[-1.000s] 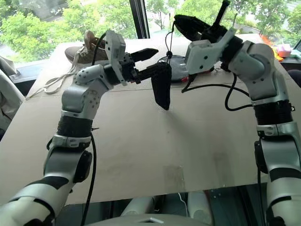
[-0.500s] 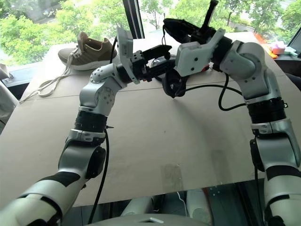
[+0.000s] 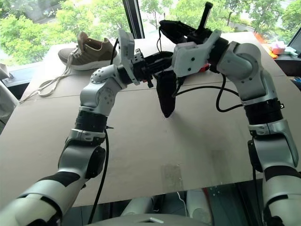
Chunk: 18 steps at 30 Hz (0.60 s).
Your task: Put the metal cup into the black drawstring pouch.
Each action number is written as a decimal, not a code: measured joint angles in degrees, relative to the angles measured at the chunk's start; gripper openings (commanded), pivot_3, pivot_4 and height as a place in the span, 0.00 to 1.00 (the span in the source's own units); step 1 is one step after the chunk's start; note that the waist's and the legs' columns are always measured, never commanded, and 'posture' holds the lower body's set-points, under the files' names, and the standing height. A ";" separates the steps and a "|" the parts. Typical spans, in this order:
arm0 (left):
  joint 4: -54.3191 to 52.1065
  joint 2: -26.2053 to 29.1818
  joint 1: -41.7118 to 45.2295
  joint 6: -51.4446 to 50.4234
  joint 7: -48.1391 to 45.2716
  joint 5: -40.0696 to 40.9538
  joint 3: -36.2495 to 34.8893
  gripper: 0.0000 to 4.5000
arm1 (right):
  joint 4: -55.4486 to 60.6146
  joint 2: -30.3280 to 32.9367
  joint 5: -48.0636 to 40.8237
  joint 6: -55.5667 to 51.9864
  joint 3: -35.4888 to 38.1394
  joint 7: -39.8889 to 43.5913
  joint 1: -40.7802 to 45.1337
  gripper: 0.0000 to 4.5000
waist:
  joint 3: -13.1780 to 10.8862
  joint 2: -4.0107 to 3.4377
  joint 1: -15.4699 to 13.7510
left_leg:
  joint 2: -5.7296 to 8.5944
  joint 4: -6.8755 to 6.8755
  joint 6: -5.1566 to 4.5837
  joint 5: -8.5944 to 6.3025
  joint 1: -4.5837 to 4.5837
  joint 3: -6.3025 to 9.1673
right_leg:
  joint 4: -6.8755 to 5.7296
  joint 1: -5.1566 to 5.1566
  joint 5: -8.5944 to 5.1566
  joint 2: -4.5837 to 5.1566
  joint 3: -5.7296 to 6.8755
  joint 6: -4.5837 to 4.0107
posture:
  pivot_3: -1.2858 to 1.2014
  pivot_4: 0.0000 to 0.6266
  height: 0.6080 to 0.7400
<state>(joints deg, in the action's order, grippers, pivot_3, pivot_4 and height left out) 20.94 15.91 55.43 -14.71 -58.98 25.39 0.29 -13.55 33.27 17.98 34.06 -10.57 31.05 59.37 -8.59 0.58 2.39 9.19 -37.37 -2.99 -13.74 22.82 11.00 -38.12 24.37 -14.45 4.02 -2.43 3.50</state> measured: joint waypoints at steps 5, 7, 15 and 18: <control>0.00 -0.45 -0.56 -0.23 -0.54 -0.49 0.31 0.06 | 1.28 -0.11 -0.42 -0.49 0.00 0.11 0.00 0.00 | 0.00 0.00 0.01 | 0.00 0.00 0.00 0.00 0.00 0.00 | 0.00 0.00 0.00 0.00 0.00 0.00 | 0.52 0.24 1.00; 0.00 -0.55 -0.79 -0.81 -0.94 -0.41 0.31 0.05 | 1.34 -0.11 -0.49 -0.73 0.00 0.11 0.00 0.00 | 0.00 0.00 0.01 | 0.00 -0.01 0.00 0.00 0.00 0.00 | -0.01 0.00 0.00 0.00 0.00 0.00 | 0.52 0.24 1.00; -0.20 0.08 -2.30 -1.28 -1.24 -1.61 0.67 0.05 | -1.64 1.56 -1.76 -1.96 1.47 -0.77 2.03 0.00 | 0.00 0.00 -0.01 | 0.01 -0.02 0.00 0.00 0.00 -0.01 | -0.03 0.00 0.00 0.00 0.00 0.00 | 0.52 0.24 1.00; -0.66 1.08 -3.56 -1.08 -1.78 -2.39 1.04 0.05 | -5.06 4.13 -1.44 -2.37 3.68 -2.57 5.08 0.00 | 0.00 0.00 -0.05 | 0.01 0.01 0.00 0.00 0.00 0.00 | -0.02 0.01 0.00 0.00 0.00 0.00 | 0.52 0.24 1.00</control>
<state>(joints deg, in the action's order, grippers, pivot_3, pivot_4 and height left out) 20.28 16.99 51.86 -15.79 -60.76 23.00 1.33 -18.61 37.40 16.53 31.69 -6.88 28.48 64.45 -8.59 0.58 2.34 9.20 -37.36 -2.99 -13.74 22.82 11.00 -38.15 24.38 -14.45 4.02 -2.43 3.50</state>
